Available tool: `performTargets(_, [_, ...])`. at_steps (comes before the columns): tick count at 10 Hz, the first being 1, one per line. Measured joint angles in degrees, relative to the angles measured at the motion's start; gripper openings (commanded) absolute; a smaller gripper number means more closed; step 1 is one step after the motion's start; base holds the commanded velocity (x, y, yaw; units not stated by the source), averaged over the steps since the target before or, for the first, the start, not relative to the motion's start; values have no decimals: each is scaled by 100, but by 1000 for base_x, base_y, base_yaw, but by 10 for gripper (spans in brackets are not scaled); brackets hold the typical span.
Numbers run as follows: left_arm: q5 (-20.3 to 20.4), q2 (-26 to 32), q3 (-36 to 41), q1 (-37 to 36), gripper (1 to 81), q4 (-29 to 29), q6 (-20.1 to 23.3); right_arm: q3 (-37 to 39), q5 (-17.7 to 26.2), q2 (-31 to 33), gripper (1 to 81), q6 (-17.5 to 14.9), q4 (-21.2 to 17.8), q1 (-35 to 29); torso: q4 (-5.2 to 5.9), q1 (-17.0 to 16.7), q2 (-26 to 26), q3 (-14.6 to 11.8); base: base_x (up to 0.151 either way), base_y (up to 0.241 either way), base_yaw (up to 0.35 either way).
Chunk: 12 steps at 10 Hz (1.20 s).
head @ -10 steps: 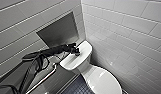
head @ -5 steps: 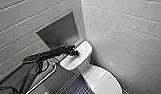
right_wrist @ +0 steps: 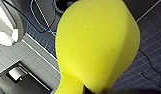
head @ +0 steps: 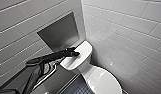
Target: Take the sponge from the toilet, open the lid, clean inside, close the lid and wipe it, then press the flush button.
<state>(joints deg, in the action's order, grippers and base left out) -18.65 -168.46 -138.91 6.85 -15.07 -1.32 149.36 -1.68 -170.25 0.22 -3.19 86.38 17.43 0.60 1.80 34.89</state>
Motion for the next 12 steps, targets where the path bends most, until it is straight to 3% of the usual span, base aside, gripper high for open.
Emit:
performTargets(3, [156, -218, -240, 54, 10, 208, -5, 0, -10, -4, 10, 7, 0, 16, 6, -15, 7, -7, 0, 0, 0])
performTargets(6, [-240, -185, -155, -129, 10, 199, -26, 0, -22, -9, 10, 7, 0, 16, 9, -15, 5, -7, 0, 0, 0])
performTargets(9, [-701, 305, 697, -440, 10, -223, -28, 0, -29, -20, 10, 13, -2, 20, 6, -6, -2, -2, 0, 0, 0])
performTargets(12, [-839, 909, 1634, -720, 10, -714, -63, 0, -66, -28, 10, 11, -2, 33, 6, -2, -2, -2, 0, 0, 0])
